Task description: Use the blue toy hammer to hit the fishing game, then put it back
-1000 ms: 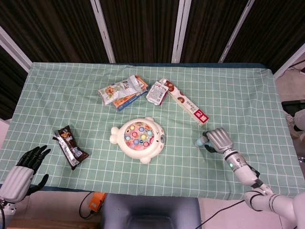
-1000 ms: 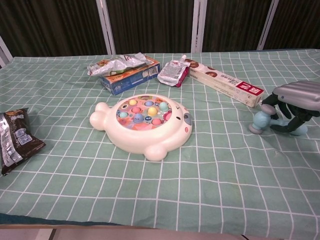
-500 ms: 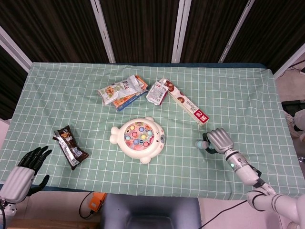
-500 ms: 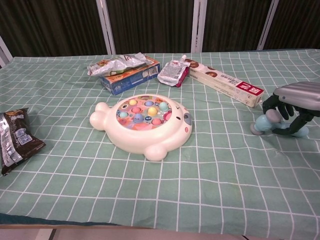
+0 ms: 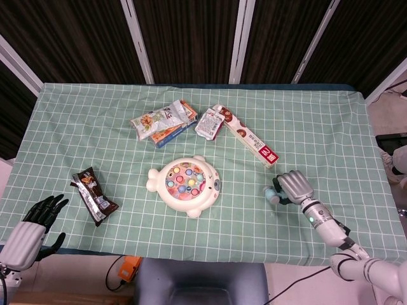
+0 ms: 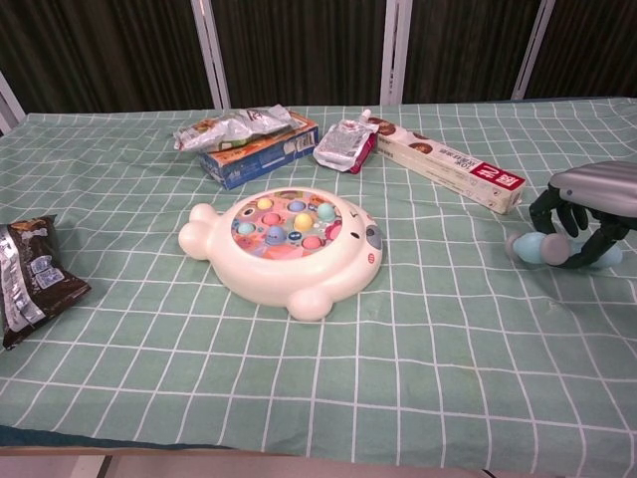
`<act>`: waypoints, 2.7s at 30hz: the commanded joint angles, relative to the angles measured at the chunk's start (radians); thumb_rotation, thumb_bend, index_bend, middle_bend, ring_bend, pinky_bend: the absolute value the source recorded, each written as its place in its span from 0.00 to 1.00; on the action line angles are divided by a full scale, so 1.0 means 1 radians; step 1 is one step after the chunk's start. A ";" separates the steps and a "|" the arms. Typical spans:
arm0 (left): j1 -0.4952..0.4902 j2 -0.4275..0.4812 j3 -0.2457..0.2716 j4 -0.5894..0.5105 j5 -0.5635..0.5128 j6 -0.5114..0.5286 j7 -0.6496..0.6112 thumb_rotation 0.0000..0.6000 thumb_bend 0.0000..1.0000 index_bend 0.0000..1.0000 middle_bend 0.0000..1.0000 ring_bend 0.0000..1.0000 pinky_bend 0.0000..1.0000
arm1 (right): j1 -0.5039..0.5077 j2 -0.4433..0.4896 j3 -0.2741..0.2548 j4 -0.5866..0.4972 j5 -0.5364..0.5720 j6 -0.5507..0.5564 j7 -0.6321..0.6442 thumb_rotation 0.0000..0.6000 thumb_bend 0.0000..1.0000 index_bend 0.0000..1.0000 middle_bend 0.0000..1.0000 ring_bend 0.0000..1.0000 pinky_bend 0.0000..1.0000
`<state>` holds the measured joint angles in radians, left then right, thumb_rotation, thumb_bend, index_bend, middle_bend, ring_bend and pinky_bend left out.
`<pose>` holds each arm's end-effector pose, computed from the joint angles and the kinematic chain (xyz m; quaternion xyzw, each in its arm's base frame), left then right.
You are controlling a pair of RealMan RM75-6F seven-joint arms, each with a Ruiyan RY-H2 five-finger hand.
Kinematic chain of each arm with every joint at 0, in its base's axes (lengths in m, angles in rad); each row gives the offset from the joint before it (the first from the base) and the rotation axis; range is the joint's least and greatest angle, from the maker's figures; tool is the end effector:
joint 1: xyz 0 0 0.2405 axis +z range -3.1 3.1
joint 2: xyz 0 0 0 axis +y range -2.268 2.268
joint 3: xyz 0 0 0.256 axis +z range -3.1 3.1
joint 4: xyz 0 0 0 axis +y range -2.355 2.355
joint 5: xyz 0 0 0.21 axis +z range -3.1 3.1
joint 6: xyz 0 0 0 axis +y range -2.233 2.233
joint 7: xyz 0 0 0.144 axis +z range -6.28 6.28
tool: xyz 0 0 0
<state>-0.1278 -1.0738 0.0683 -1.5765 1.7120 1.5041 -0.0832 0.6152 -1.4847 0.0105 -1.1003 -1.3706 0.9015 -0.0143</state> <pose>-0.2964 0.1661 0.1513 -0.6790 -0.3619 -0.4010 0.4971 -0.2875 -0.3420 0.0214 0.7691 -0.3560 0.2604 0.4626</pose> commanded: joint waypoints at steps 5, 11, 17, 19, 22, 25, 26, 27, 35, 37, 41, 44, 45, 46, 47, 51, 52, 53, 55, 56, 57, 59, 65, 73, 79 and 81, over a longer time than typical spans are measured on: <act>0.000 0.000 0.000 -0.001 0.000 0.000 0.001 1.00 0.42 0.00 0.03 0.03 0.13 | -0.004 -0.002 0.007 0.007 -0.002 -0.007 0.009 1.00 0.42 0.76 0.63 0.59 0.60; 0.000 -0.001 0.000 0.000 -0.001 -0.001 0.002 1.00 0.42 0.00 0.03 0.03 0.13 | -0.004 -0.008 0.014 0.019 -0.011 -0.016 0.054 1.00 0.42 0.76 0.63 0.59 0.60; -0.001 -0.001 0.000 -0.001 -0.002 -0.004 0.005 1.00 0.42 0.00 0.03 0.03 0.13 | -0.004 -0.009 0.017 0.033 -0.018 -0.021 0.072 1.00 0.42 0.75 0.62 0.59 0.59; -0.001 -0.001 0.000 -0.001 -0.002 -0.004 0.006 1.00 0.42 0.00 0.03 0.03 0.13 | -0.005 -0.009 0.017 0.037 -0.020 -0.024 0.072 1.00 0.42 0.74 0.62 0.59 0.59; -0.001 -0.001 0.000 -0.001 -0.001 -0.003 0.006 1.00 0.42 0.00 0.03 0.03 0.13 | -0.007 -0.012 0.016 0.043 -0.019 -0.029 0.073 1.00 0.42 0.74 0.62 0.59 0.59; -0.001 -0.001 0.000 -0.001 -0.002 -0.003 0.006 1.00 0.42 0.00 0.03 0.02 0.13 | -0.008 -0.016 0.017 0.048 -0.021 -0.031 0.079 1.00 0.42 0.73 0.61 0.58 0.58; -0.001 -0.001 0.000 -0.001 -0.002 -0.003 0.005 1.00 0.42 0.00 0.03 0.03 0.13 | -0.007 -0.016 0.018 0.049 -0.022 -0.032 0.081 1.00 0.42 0.73 0.61 0.58 0.58; -0.001 -0.001 0.000 -0.001 -0.002 -0.003 0.005 1.00 0.42 0.00 0.03 0.03 0.13 | -0.007 -0.017 0.019 0.051 -0.023 -0.033 0.082 1.00 0.42 0.72 0.61 0.58 0.58; 0.000 -0.001 0.000 -0.001 -0.002 -0.003 0.008 1.00 0.42 0.00 0.03 0.03 0.13 | -0.010 -0.020 0.024 0.064 -0.024 -0.034 0.097 1.00 0.42 0.72 0.60 0.58 0.58; -0.001 -0.001 0.000 -0.002 -0.003 -0.004 0.008 1.00 0.42 0.00 0.03 0.03 0.13 | -0.011 -0.021 0.026 0.068 -0.024 -0.035 0.104 1.00 0.41 0.71 0.60 0.58 0.58; -0.001 -0.002 0.000 -0.002 -0.002 -0.005 0.011 1.00 0.42 0.00 0.03 0.03 0.13 | -0.012 -0.023 0.028 0.079 -0.023 -0.038 0.118 1.00 0.41 0.71 0.59 0.58 0.58; -0.001 -0.003 0.001 -0.003 -0.002 -0.006 0.014 1.00 0.42 0.00 0.03 0.03 0.13 | -0.013 -0.026 0.028 0.087 -0.026 -0.040 0.126 1.00 0.41 0.71 0.59 0.58 0.58; -0.001 -0.003 0.001 -0.003 -0.003 -0.006 0.015 1.00 0.42 0.00 0.03 0.03 0.13 | -0.013 -0.027 0.028 0.090 -0.026 -0.040 0.127 1.00 0.41 0.71 0.59 0.58 0.58; -0.001 -0.003 0.001 -0.003 -0.003 -0.006 0.015 1.00 0.42 0.00 0.03 0.03 0.13 | -0.013 -0.028 0.029 0.093 -0.026 -0.041 0.129 1.00 0.41 0.70 0.59 0.58 0.58; -0.001 -0.003 0.000 -0.003 -0.003 -0.007 0.016 1.00 0.42 0.00 0.03 0.03 0.13 | -0.013 -0.028 0.030 0.094 -0.025 -0.042 0.131 1.00 0.41 0.70 0.59 0.58 0.58; -0.002 -0.004 0.000 -0.003 -0.004 -0.009 0.017 1.00 0.42 0.00 0.03 0.03 0.13 | -0.012 -0.029 0.038 0.099 -0.022 -0.041 0.137 1.00 0.41 0.70 0.59 0.58 0.58; -0.002 -0.004 0.000 -0.003 -0.004 -0.009 0.018 1.00 0.42 0.00 0.03 0.03 0.13 | -0.012 -0.029 0.040 0.099 -0.021 -0.042 0.136 1.00 0.41 0.70 0.59 0.58 0.58; -0.003 -0.004 0.000 -0.003 -0.004 -0.010 0.018 1.00 0.42 0.00 0.03 0.03 0.13 | -0.010 -0.028 0.041 0.098 -0.020 -0.044 0.135 1.00 0.41 0.70 0.59 0.58 0.58; -0.003 -0.004 0.000 -0.004 -0.005 -0.011 0.020 1.00 0.42 0.00 0.03 0.03 0.13 | -0.007 -0.026 0.044 0.095 -0.015 -0.051 0.126 1.00 0.41 0.69 0.58 0.57 0.57; -0.003 -0.004 0.000 -0.004 -0.005 -0.011 0.020 1.00 0.42 0.00 0.03 0.03 0.13 | -0.006 -0.025 0.046 0.093 -0.013 -0.053 0.121 1.00 0.41 0.69 0.58 0.57 0.57; -0.002 -0.004 0.000 -0.004 -0.004 -0.010 0.021 1.00 0.42 0.00 0.03 0.03 0.13 | -0.005 -0.025 0.048 0.092 -0.009 -0.056 0.115 1.00 0.41 0.69 0.58 0.57 0.57; -0.002 -0.004 0.001 -0.004 -0.004 -0.010 0.021 1.00 0.42 0.00 0.03 0.03 0.13 | -0.004 -0.025 0.052 0.089 -0.004 -0.058 0.107 1.00 0.41 0.69 0.58 0.57 0.57; -0.002 -0.003 0.000 -0.004 -0.004 -0.009 0.019 1.00 0.42 0.00 0.04 0.03 0.13 | -0.002 -0.022 0.066 0.082 0.018 -0.066 0.087 1.00 0.41 0.67 0.57 0.56 0.56; -0.002 -0.003 0.001 -0.004 -0.003 -0.008 0.019 1.00 0.42 0.00 0.04 0.03 0.13 | -0.003 -0.010 0.071 0.064 0.031 -0.071 0.068 1.00 0.41 0.65 0.55 0.55 0.55; -0.002 -0.004 0.001 -0.003 -0.003 -0.008 0.018 1.00 0.42 0.00 0.04 0.03 0.13 | -0.005 -0.004 0.073 0.056 0.035 -0.070 0.061 1.00 0.40 0.64 0.54 0.55 0.55; -0.002 -0.003 0.001 -0.003 -0.004 -0.009 0.018 1.00 0.42 0.00 0.04 0.03 0.13 | -0.006 -0.003 0.072 0.056 0.035 -0.068 0.059 1.00 0.40 0.64 0.54 0.55 0.55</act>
<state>-0.1300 -1.0772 0.0689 -1.5800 1.7081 1.4956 -0.0654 0.6089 -1.4879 0.0830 -1.0447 -1.3358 0.8331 0.0451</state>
